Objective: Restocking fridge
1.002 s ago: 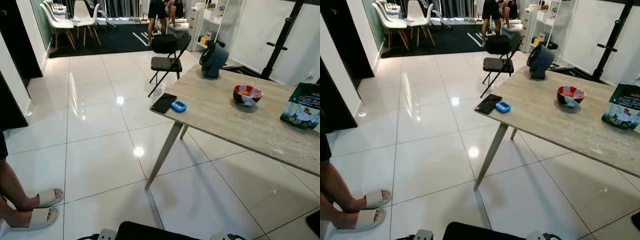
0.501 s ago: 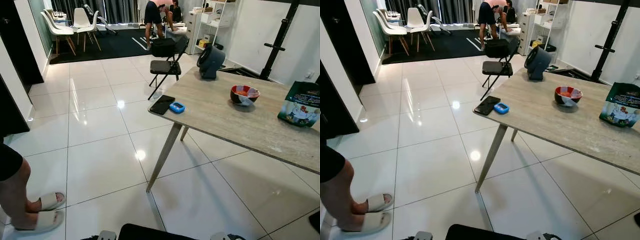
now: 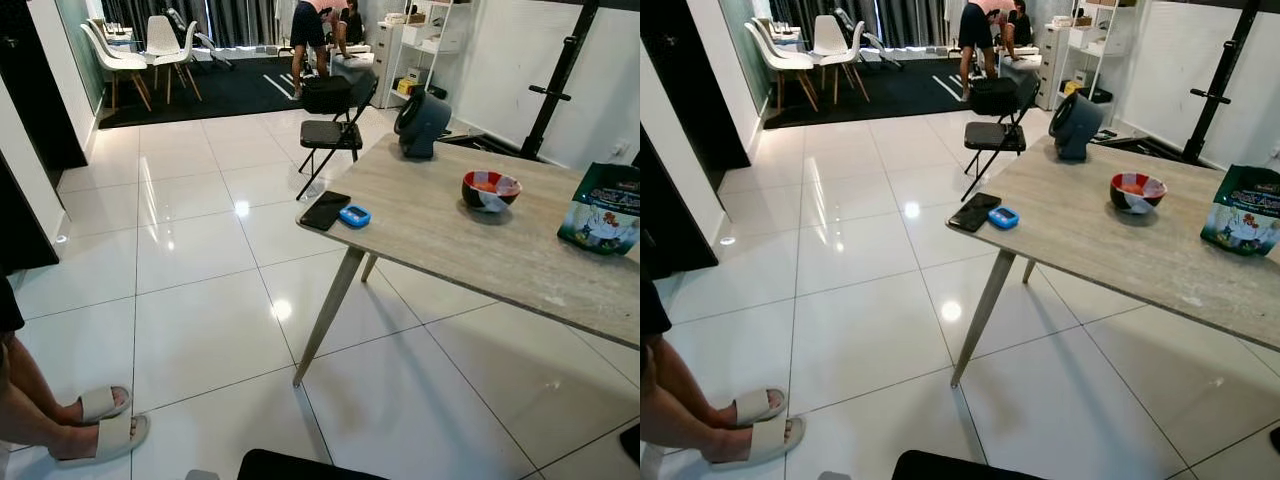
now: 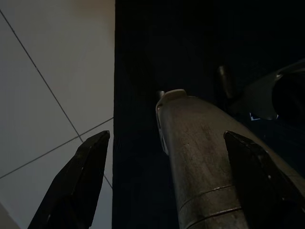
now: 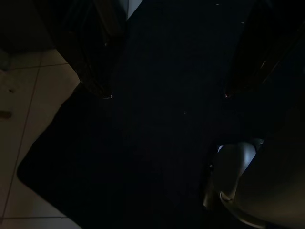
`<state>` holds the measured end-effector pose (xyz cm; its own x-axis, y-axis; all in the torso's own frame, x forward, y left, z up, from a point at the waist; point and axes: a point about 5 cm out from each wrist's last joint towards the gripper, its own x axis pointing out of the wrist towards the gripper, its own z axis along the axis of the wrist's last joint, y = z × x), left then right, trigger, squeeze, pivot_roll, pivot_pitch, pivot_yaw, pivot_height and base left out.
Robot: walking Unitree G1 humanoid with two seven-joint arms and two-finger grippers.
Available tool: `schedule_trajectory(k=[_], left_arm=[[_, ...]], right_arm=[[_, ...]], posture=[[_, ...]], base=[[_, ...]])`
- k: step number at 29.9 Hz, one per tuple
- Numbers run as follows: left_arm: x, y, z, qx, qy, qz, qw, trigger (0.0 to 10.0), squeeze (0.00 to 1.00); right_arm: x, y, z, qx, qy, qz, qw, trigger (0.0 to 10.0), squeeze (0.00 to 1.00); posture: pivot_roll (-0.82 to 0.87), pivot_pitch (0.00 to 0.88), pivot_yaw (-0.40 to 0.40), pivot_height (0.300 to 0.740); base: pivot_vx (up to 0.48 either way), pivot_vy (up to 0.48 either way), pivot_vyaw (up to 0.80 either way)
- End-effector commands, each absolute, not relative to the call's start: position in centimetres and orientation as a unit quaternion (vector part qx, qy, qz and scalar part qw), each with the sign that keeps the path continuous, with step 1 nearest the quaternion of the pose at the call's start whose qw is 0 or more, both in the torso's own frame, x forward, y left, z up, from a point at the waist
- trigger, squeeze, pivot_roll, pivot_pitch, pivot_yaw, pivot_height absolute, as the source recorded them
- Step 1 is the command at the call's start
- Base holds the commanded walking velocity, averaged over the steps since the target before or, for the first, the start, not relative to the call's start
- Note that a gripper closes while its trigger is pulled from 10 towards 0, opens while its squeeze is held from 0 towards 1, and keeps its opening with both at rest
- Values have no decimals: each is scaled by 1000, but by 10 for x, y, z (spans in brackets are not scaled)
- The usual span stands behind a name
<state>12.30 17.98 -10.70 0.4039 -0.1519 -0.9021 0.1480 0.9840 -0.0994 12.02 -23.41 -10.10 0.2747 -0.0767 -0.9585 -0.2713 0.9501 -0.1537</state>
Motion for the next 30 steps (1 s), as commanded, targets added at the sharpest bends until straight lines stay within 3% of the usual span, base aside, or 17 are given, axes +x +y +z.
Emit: schedule_trajectory(k=[1,8,14,22,30], left_arm=[[113,184,-110,-8,554,-88,828,10000,0],[116,178,-110,-1,554,-95,827,10000,0],[119,171,-110,-1,553,-95,828,10000,0],[120,171,-109,-5,551,-93,829,10000,0],[122,172,-109,-2,551,-96,829,10000,0]], right_arm=[[125,-232,-100,-152,596,66,785,10000,0],[130,-231,-99,-151,591,64,790,10000,0],[123,-245,-97,-157,600,67,781,10000,0],[119,-251,-97,-154,605,65,778,10000,0],[127,-236,-98,-152,602,74,780,10000,0]], posture=[[-50,0,-48,740],[-51,0,-38,740],[-47,0,-43,740],[-44,0,-30,740],[-48,0,-28,740]], base=[[0,0,0],[0,0,0],[0,0,0],[0,0,-797],[0,0,-792]])
